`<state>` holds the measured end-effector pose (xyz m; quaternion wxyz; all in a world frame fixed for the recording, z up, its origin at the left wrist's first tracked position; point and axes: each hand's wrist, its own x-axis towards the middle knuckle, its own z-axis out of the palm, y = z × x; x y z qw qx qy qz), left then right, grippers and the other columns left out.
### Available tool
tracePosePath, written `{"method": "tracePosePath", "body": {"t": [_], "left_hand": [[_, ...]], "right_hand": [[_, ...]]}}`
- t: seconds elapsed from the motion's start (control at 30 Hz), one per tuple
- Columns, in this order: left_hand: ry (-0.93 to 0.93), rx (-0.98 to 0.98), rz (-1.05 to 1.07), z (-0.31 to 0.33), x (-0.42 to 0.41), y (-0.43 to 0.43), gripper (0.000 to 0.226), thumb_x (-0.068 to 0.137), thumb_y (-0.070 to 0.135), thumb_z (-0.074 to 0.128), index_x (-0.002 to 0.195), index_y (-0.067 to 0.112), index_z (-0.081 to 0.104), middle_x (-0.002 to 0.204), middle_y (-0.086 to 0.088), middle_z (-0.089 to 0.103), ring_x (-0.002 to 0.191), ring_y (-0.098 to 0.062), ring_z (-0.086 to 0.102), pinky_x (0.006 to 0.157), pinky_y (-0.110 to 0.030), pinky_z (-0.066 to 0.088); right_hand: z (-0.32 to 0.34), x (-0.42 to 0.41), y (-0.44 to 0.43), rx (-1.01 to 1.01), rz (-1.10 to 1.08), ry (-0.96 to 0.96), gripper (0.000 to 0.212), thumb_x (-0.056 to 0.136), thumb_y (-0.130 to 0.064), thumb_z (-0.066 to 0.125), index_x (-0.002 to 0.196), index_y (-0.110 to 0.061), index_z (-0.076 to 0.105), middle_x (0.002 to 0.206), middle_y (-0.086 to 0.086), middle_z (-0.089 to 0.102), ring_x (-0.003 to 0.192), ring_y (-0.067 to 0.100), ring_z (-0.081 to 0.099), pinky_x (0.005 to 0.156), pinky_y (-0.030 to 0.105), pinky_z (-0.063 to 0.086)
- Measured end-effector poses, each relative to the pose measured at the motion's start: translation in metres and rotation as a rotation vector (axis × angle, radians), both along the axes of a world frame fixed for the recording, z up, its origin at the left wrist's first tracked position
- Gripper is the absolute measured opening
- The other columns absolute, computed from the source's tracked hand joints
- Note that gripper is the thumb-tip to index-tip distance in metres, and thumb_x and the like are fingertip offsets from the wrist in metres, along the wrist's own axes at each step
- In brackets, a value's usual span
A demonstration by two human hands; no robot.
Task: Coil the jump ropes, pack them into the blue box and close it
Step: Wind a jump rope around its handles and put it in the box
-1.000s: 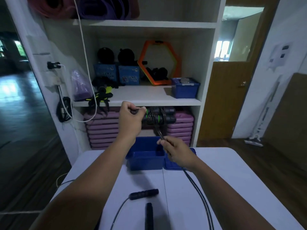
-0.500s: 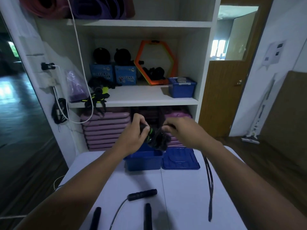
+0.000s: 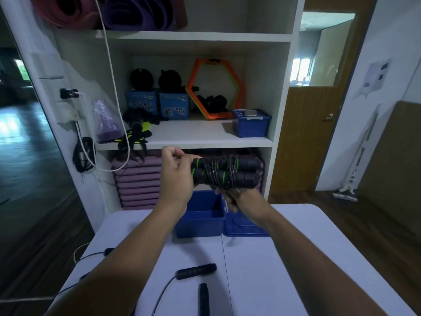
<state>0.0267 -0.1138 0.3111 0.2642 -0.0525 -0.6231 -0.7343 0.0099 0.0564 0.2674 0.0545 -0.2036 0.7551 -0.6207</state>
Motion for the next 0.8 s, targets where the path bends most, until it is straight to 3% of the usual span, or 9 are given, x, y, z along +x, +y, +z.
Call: {"method": "tracePosePath", "body": {"t": [0.07, 0.13, 0.2, 0.3, 0.37, 0.43, 0.53, 0.67, 0.8], "left_hand": [[0.025, -0.168, 0.116, -0.004, -0.008, -0.003, 0.017, 0.100, 0.008, 0.045, 0.092, 0.021, 0.038, 0.084, -0.005, 0.065, 0.068, -0.014, 0.055, 0.058, -0.044, 0.051], [0.070, -0.338, 0.213, -0.009, -0.014, -0.009, 0.011, 0.101, 0.009, 0.043, 0.096, 0.015, 0.036, 0.083, -0.005, 0.059, 0.056, -0.005, 0.045, 0.051, -0.028, 0.041], [0.094, -0.442, 0.291, -0.013, -0.022, -0.019, 0.007, 0.102, 0.010, 0.041, 0.099, 0.011, 0.036, 0.085, -0.011, 0.058, 0.057, -0.005, 0.046, 0.052, -0.032, 0.040], [0.084, -0.539, 0.366, -0.020, -0.036, -0.039, 0.004, 0.103, 0.011, 0.038, 0.102, 0.010, 0.035, 0.084, -0.009, 0.056, 0.069, -0.019, 0.056, 0.057, -0.038, 0.044], [0.081, -0.638, 0.386, -0.028, -0.042, -0.046, 0.004, 0.104, 0.011, 0.037, 0.102, 0.011, 0.034, 0.076, -0.004, 0.052, 0.063, -0.024, 0.054, 0.052, -0.042, 0.041], [0.078, -0.746, 0.372, -0.039, -0.042, -0.047, 0.006, 0.104, 0.012, 0.038, 0.101, 0.014, 0.033, 0.067, -0.001, 0.048, 0.053, -0.021, 0.048, 0.047, -0.038, 0.034], [0.071, -0.875, 0.244, -0.056, -0.036, -0.046, 0.007, 0.105, 0.016, 0.038, 0.101, 0.019, 0.033, 0.063, -0.002, 0.047, 0.048, -0.022, 0.044, 0.044, -0.042, 0.032], [0.123, -0.892, 0.000, -0.061, -0.018, -0.037, 0.014, 0.105, 0.022, 0.040, 0.099, 0.032, 0.031, 0.072, -0.011, 0.053, 0.052, -0.019, 0.045, 0.049, -0.049, 0.037], [0.200, -0.703, -0.166, -0.043, -0.003, -0.029, 0.014, 0.103, 0.027, 0.042, 0.099, 0.039, 0.035, 0.093, 0.001, 0.063, 0.078, -0.007, 0.058, 0.068, -0.033, 0.050]], "right_hand": [[-0.015, -0.003, -0.012, -0.036, -0.017, -0.046, 0.029, 0.104, -0.023, 0.043, 0.095, -0.003, 0.062, 0.064, 0.002, 0.042, 0.050, 0.016, 0.034, 0.051, 0.031, 0.031], [-0.022, 0.001, -0.014, 0.043, -0.027, -0.046, 0.031, 0.105, -0.027, 0.042, 0.101, -0.004, 0.062, 0.066, 0.004, 0.039, 0.048, 0.015, 0.035, 0.048, 0.028, 0.031], [-0.031, 0.006, -0.011, 0.167, 0.010, -0.036, 0.030, 0.105, -0.028, 0.042, 0.103, -0.005, 0.061, 0.064, 0.002, 0.038, 0.045, 0.011, 0.034, 0.045, 0.023, 0.032], [-0.036, 0.011, -0.003, 0.310, 0.019, -0.037, 0.028, 0.102, -0.030, 0.046, 0.099, -0.005, 0.059, 0.067, 0.004, 0.039, 0.051, 0.010, 0.034, 0.048, 0.024, 0.032], [-0.031, 0.015, -0.001, 0.479, 0.028, 0.091, 0.029, 0.100, -0.034, 0.049, 0.094, -0.007, 0.058, 0.069, 0.002, 0.045, 0.058, 0.012, 0.040, 0.056, 0.031, 0.036], [-0.019, 0.018, -0.001, 0.658, 0.048, 0.258, 0.026, 0.100, -0.036, 0.049, 0.094, -0.013, 0.060, 0.074, 0.000, 0.055, 0.063, 0.013, 0.047, 0.061, 0.031, 0.039], [0.014, 0.019, 0.005, 0.850, -0.032, 0.480, 0.022, 0.101, -0.037, 0.048, 0.099, -0.020, 0.062, 0.085, -0.001, 0.064, 0.073, 0.016, 0.057, 0.066, 0.037, 0.046], [0.049, 0.008, 0.016, 0.843, -0.102, 0.594, 0.025, 0.100, -0.036, 0.049, 0.100, -0.020, 0.067, 0.089, 0.000, 0.070, 0.078, 0.018, 0.063, 0.073, 0.044, 0.054], [0.050, -0.005, 0.026, 0.511, -0.012, 0.334, 0.022, 0.100, -0.029, 0.052, 0.095, -0.014, 0.067, 0.083, -0.002, 0.068, 0.073, 0.017, 0.063, 0.072, 0.037, 0.055]]}}
